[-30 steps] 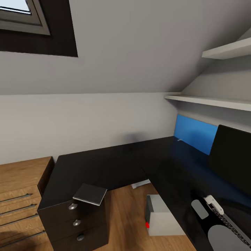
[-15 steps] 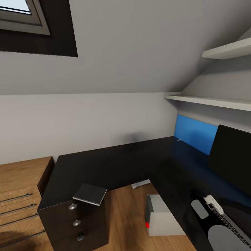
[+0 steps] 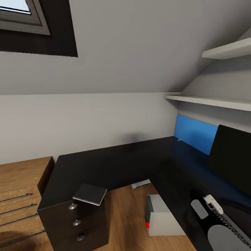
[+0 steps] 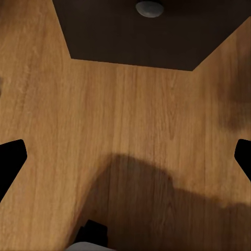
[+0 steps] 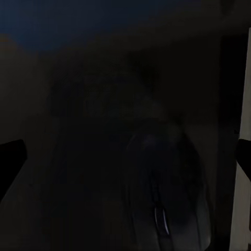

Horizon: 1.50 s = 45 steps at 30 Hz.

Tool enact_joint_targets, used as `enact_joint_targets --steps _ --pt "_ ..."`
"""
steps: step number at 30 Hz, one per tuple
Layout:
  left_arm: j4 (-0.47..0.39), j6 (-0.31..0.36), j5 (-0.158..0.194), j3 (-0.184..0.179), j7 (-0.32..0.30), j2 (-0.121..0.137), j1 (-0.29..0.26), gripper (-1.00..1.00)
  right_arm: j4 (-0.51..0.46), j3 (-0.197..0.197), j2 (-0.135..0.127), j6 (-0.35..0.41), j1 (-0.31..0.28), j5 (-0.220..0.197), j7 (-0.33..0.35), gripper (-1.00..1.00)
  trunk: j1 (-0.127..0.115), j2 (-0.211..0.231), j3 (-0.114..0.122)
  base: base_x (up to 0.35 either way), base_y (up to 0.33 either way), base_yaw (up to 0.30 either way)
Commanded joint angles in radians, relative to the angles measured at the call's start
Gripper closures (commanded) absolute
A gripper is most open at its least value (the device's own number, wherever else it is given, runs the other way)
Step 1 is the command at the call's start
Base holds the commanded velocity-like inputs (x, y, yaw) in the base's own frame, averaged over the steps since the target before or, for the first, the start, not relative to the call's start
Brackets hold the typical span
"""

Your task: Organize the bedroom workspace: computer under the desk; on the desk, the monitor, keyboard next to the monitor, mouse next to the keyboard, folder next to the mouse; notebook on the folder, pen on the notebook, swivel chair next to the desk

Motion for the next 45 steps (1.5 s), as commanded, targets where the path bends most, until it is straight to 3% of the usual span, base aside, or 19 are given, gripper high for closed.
enact_joint_targets --steps 1,10,17,19,22,29,30,33,34,39,45 --pt "-0.001 -0.002 0.008 -0.008 0.008 0.002 0.0 -1.0 0.0 0.001 0.0 -0.006 -0.001 -0.011 -0.001 -1.0 0.0 -0.001 -0.001 0.0 0.0 0.0" --pt "-0.001 -0.002 0.008 -0.007 0.009 0.003 0.0 -1.0 -0.01 0.012 0.004 -0.007 -0.001 -0.008 -0.003 -1.0 0.0 -0.001 -0.001 0.0 0.0 0.0" --pt "-0.001 -0.001 0.01 -0.008 0.011 0.002 0.0 -1.0 -0.06 0.082 0.031 -0.035 -0.001 0.041 -0.011 -1.0 0.0 -0.001 -0.001 0.0 0.0 0.166" --pt "-0.001 -0.001 0.01 -0.007 0.011 0.001 0.0 -1.0 -0.064 0.103 0.052 -0.063 -0.001 0.073 -0.011 -1.0 0.0 -0.001 -0.001 0.0 0.0 0.26" --pt "-0.001 0.0 0.01 -0.007 0.011 0.001 0.0 -1.0 -0.064 0.131 0.088 -0.081 -0.001 0.168 -0.012 -1.0 0.0 -0.001 -0.001 0.0 0.0 0.273" --pt "0.0 0.002 0.011 -0.008 0.012 0.001 0.0 -1.0 -0.056 0.142 0.153 -0.089 -0.001 0.336 -0.012 -1.0 0.0 -0.001 -0.001 0.0 0.0 0.278" --pt "0.001 0.002 0.011 -0.008 0.012 0.001 0.0 -1.0 -0.02 0.146 0.186 -0.11 -0.001 0.393 -0.011 -1.0 0.0 -0.001 -0.001 0.0 0.0 0.279" --pt "0.001 0.003 0.011 -0.008 0.013 0.001 0.0 -1.0 0.035 0.154 0.198 -0.154 -0.001 0.417 -0.01 -1.0 0.0 -0.001 -0.001 0.0 0.0 0.28" --pt "0.002 0.003 0.011 -0.008 0.012 0.0 0.0 -1.0 0.099 0.171 0.214 -0.207 -0.001 0.429 -0.009 -1.0 0.0 -0.001 -0.001 0.0 0.0 0.279" --pt "0.002 0.003 0.011 -0.008 0.012 0.0 0.0 -1.0 0.13 0.211 0.256 -0.235 -0.001 0.438 -0.008 -1.0 0.0 -0.001 -0.001 0.0 0.0 0.28" --pt "0.002 0.003 0.011 -0.008 0.011 0.0 0.0 -1.0 0.189 0.227 0.268 -0.245 -0.001 0.436 -0.006 -1.0 0.0 -0.001 -0.001 0.0 0.0 0.28"
